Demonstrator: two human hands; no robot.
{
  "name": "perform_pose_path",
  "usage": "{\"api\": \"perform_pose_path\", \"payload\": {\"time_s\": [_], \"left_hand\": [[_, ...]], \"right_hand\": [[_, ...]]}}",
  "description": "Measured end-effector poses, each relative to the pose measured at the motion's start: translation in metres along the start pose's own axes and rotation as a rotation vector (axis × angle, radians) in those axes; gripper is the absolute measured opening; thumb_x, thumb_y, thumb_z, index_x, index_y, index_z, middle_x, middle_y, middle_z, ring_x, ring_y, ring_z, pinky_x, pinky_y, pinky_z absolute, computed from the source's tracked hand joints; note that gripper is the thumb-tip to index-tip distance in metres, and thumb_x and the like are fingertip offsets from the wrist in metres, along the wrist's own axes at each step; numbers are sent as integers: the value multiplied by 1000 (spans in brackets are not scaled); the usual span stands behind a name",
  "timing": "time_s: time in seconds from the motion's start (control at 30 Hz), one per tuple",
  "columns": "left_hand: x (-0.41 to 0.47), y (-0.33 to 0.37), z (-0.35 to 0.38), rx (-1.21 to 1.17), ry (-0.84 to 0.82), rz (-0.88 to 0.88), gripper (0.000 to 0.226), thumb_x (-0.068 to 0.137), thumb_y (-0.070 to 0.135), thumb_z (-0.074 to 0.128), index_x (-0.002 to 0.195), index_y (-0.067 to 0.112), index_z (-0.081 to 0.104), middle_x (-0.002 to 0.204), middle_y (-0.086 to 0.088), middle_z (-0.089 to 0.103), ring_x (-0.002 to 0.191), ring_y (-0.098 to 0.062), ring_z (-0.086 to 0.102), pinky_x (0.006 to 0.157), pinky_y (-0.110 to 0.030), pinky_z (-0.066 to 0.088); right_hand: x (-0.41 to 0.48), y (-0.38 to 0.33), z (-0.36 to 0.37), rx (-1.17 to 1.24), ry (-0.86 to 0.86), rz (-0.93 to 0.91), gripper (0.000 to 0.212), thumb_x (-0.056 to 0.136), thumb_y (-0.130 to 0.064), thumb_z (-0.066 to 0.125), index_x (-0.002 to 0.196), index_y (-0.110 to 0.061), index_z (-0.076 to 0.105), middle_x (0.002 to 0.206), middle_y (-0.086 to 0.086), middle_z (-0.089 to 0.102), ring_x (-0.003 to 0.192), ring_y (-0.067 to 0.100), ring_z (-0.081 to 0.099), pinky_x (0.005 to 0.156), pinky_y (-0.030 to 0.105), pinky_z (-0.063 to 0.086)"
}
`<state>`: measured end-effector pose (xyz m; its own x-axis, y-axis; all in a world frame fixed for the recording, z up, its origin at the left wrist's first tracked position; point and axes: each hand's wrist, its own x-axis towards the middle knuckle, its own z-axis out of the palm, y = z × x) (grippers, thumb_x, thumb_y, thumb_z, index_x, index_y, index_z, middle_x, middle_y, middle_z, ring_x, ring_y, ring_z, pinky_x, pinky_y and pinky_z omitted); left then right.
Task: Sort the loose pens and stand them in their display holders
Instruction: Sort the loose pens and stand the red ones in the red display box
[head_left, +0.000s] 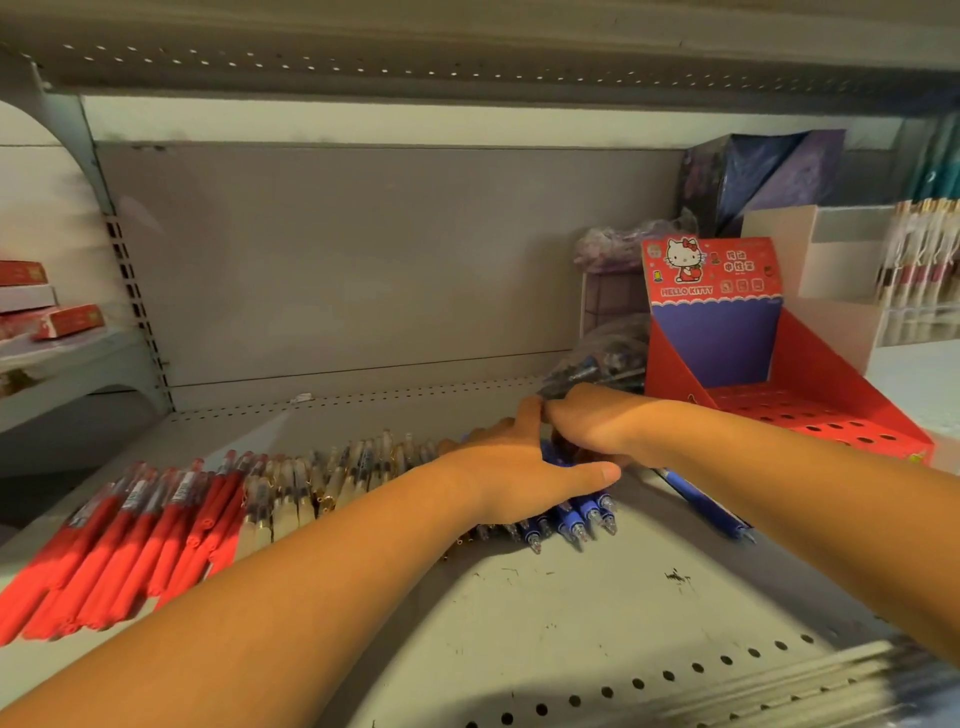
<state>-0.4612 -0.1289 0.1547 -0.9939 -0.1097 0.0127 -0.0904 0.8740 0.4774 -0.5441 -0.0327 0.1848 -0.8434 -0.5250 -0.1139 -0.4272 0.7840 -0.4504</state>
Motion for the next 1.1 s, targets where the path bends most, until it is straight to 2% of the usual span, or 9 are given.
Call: {"api": "perform_pose_path", "payload": {"time_s": [0.13,0.27,0.37,0.5,0.6,0.67,0.77,0.9,1.1], "left_hand": [[1,0,2,122,-52,-70,83,76,81,51,142,34,36,137,-5,41,121,-31,47,104,-47,41],[0,-2,-1,166,-61,-108,56,79,74,51,117,33,51,121,-5,40,107,-28,51,97,-46,44],[1,-5,-1,149,-58,-92,46,81,73,48,102,33,52,115,0,42,96,-17,50,84,-33,43],[-3,-3,-2,123,-58,-51,37,90,66,46,73,34,42,75,8,42,61,-4,38,55,-19,29],[-1,-6,0,131,-70,-82,38,89,70,44,99,33,50,90,8,48,74,-4,46,61,-24,35],[-1,-8,1,151,-97,-107,55,87,74,40,122,31,46,120,1,50,101,-13,52,83,-32,44],[-3,-8,1,200,-97,-136,69,87,77,35,141,34,36,159,-5,22,143,-32,26,116,-53,23],[-6,-3,3,207,-106,-131,72,92,73,30,152,33,24,164,-11,13,149,-35,11,120,-54,13],[-10,-1,9,268,-77,-122,78,93,73,19,157,30,9,166,-12,3,151,-33,3,121,-54,7]], "right_hand": [[-3,9,-7,261,-139,-3,25,93,1,41,89,3,66,68,14,73,62,24,71,57,29,57],[0,25,-21,234,-112,0,21,98,-7,48,110,2,62,92,16,72,80,27,72,71,33,61],[1,38,-39,-128,13,-8,16,97,-7,47,91,-2,62,90,15,65,78,30,65,66,34,57],[-14,34,-28,-598,-98,50,30,94,-9,47,65,-10,41,69,6,47,57,22,45,43,22,41],[-21,31,-10,-770,-177,60,29,96,-7,43,67,-9,45,70,6,47,53,19,44,27,17,33],[-22,32,-7,-820,-184,27,19,95,-6,43,85,-6,59,85,10,60,67,26,51,50,24,45],[-19,32,-13,-656,-108,26,16,90,-5,50,99,-5,62,86,10,62,76,26,50,60,29,41],[-11,27,-20,-224,0,-78,22,87,-3,56,103,1,69,102,21,70,75,24,58,67,35,51],[-9,23,-5,-92,45,-230,12,91,-27,64,93,-20,74,92,-2,73,85,16,67,73,28,54]]}}
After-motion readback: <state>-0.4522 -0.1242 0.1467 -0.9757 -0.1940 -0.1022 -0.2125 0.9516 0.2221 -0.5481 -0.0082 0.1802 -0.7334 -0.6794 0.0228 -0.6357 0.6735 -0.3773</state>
